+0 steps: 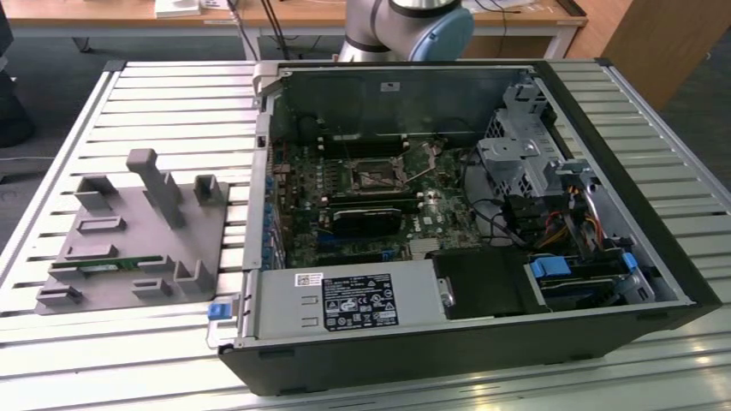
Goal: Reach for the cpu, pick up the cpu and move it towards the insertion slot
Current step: 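Pick up the cpu and move it towards the insertion slot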
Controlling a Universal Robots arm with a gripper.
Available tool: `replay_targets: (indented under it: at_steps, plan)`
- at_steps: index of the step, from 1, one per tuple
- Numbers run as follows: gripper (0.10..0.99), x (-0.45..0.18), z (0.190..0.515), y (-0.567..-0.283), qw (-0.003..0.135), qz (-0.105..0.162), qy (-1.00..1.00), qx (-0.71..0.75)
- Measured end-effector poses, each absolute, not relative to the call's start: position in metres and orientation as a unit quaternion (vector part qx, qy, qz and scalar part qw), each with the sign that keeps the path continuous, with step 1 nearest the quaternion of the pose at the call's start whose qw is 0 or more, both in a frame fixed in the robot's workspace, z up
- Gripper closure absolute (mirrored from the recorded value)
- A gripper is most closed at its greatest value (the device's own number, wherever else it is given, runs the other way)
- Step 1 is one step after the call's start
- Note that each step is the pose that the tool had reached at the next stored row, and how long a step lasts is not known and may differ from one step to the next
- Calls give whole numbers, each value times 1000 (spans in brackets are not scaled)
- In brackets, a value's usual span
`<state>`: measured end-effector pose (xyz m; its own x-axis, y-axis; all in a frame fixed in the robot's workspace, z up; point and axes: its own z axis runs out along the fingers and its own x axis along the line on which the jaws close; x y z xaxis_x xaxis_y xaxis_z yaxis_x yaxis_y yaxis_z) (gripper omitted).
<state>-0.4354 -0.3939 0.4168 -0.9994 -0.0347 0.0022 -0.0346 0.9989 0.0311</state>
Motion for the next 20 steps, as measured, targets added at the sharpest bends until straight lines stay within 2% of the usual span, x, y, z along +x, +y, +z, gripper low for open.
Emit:
replay_targets:
  at_steps: [20]
  plan:
    - [545, -379, 417, -393, 1, -16, -1000, 17]
